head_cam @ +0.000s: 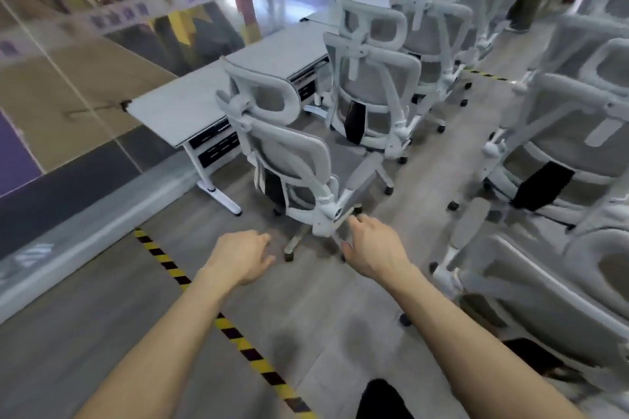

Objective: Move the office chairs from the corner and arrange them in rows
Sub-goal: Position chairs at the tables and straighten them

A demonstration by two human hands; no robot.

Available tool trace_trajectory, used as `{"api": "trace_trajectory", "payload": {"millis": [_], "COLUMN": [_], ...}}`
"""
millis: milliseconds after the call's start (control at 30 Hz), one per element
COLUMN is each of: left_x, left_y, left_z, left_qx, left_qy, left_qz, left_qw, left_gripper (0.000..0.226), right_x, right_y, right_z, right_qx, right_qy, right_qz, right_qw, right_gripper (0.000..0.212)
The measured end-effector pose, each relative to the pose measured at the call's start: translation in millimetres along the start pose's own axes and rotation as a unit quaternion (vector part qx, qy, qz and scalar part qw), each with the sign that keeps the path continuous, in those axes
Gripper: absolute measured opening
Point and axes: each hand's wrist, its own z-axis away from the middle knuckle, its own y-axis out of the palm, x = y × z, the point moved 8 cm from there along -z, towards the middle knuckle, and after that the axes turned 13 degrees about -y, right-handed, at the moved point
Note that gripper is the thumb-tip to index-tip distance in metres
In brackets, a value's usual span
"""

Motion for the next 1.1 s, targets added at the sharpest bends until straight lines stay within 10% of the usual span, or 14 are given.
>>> {"api": "trace_trajectory", "payload": {"millis": [333, 500, 733, 1100], "left_x": [94, 132, 161, 167], "left_y": [-24, -75, -157, -198], "left_z": [-152, -228, -324, -438], "left_qx": [-0.019, -0.107, -0.266, -0.290], "left_qy": [-0.065, -0.065, -0.042, 0.146], "left_qz": [0.069, 0.070, 0.153, 0.155], "left_qw": [0.995, 0.990, 0.951, 0.933], "left_gripper": [0.045, 0.062, 0.072, 0.094], "right_x": [15, -18, -34, -31], "right_y": [-2, 33, 81, 82], "right_z": [-251, -345, -368, -359], "right_qx": [-0.124, -0.149, -0.163, -0.203], "right_qy": [-0.108, -0.010, 0.021, 0.052], "right_qz": [-0.017, -0.009, 0.020, -0.004], "right_qw": [0.986, 0.989, 0.986, 0.978], "right_gripper": [0.031, 0.067, 0.058, 0.066]}}
